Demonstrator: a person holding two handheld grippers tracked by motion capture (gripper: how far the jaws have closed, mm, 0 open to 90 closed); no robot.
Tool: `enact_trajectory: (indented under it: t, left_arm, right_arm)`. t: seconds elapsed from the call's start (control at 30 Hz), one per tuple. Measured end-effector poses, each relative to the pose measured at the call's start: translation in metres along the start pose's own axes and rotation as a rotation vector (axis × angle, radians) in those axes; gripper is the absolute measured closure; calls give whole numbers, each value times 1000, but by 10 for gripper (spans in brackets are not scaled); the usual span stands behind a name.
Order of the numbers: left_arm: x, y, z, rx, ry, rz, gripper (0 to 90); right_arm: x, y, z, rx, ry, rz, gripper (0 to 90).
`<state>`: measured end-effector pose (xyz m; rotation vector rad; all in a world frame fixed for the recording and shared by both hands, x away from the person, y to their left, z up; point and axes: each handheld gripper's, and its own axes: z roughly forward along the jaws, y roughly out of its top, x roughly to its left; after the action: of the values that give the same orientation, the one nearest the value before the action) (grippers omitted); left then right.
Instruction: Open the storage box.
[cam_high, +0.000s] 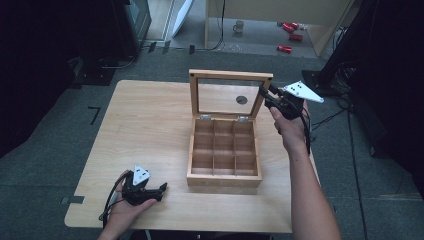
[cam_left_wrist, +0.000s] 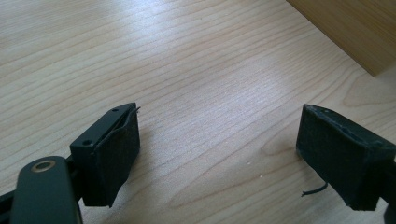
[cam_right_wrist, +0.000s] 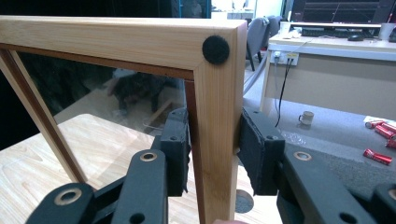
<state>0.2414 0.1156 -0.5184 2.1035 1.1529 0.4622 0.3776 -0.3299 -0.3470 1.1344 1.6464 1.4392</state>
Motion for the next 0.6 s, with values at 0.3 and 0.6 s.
enact_trajectory:
  t: [0.3,0.6]
  left_arm:
    - [0,0,0,1,-1,3,140]
    - [0,0,0,-1,-1,-1,140]
  right_arm:
    - [-6,8,16,33,-22,25,667]
    - [-14,14,38,67,-57,72,669]
